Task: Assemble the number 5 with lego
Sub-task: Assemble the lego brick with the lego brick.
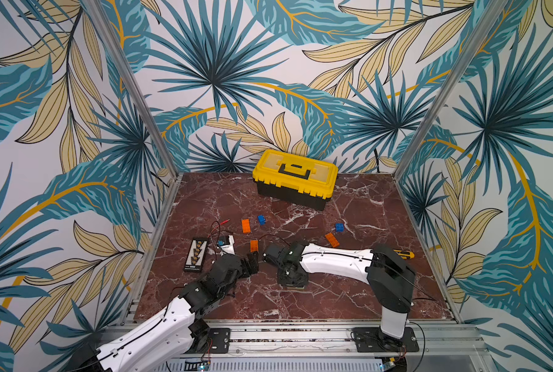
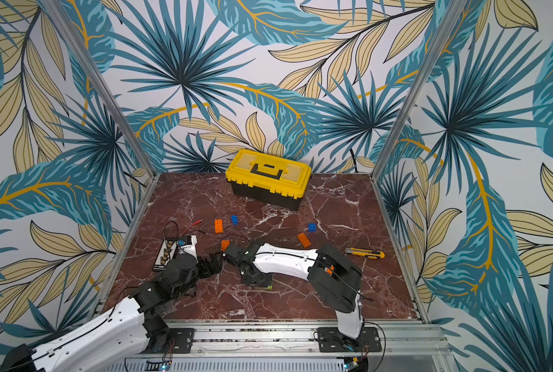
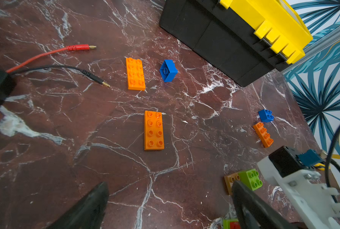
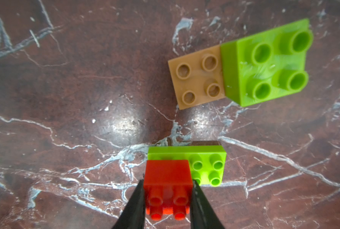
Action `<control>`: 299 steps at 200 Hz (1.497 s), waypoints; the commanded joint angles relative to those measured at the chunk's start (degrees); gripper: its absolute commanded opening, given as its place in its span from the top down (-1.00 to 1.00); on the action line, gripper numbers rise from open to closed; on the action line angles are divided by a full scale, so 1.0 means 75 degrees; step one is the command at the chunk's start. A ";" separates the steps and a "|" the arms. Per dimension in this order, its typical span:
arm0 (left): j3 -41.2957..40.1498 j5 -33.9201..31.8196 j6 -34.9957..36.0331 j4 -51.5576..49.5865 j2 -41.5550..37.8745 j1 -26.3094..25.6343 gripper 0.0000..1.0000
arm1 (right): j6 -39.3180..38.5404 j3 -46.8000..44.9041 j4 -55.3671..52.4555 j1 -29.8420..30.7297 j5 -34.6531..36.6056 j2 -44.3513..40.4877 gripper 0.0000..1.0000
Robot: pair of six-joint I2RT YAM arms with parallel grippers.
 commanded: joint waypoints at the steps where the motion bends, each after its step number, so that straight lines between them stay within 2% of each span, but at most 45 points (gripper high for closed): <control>1: -0.0166 0.0036 -0.0086 0.0008 -0.0039 0.0041 -0.99 | -0.0105 -0.0392 0.0053 -0.0059 -0.0161 0.0676 0.65; 26: -0.0133 0.0059 -0.0089 -0.0002 -0.0038 0.0041 -1.00 | -0.0136 -0.0477 0.0290 -0.0055 -0.0304 0.0729 0.65; 85: -0.0131 0.0106 -0.0109 0.0001 -0.0036 0.0050 -0.99 | -0.0603 -0.0226 0.0061 -0.0087 0.0013 0.0808 0.65; 120: -0.0107 0.0104 -0.0097 -0.0095 -0.0040 0.0056 -1.00 | -0.0338 -0.0629 0.0478 -0.0150 -0.0619 0.0970 0.69; 169: -0.0119 0.0118 -0.0133 -0.0073 -0.0012 0.0058 -0.99 | -0.0590 -0.0567 0.0008 -0.0142 -0.0715 0.1615 0.76; 194: -0.0119 0.0107 -0.0147 -0.0077 -0.0015 0.0050 -1.00 | -0.0609 -0.0503 -0.0065 -0.0135 -0.0470 0.1433 0.75; 216: -0.0104 0.0106 -0.0156 -0.0094 -0.0018 0.0062 -1.00 | -0.0638 -0.0365 -0.0038 -0.0138 -0.0217 0.0939 0.66; 231: -0.0066 0.0106 -0.0133 -0.0109 -0.0024 0.0059 -1.00 | -0.0697 -0.0209 -0.0022 -0.0136 -0.0082 0.0613 0.50; 257: 0.0027 0.0083 -0.0051 -0.0219 -0.0031 0.0062 -0.99 | -0.0669 0.0028 -0.0160 -0.0132 0.0127 0.0184 0.35; 299: 0.0022 0.0106 -0.0051 -0.0180 -0.0007 0.0055 -1.00 | -0.0664 0.0034 -0.0093 -0.0138 0.0025 -0.0034 0.23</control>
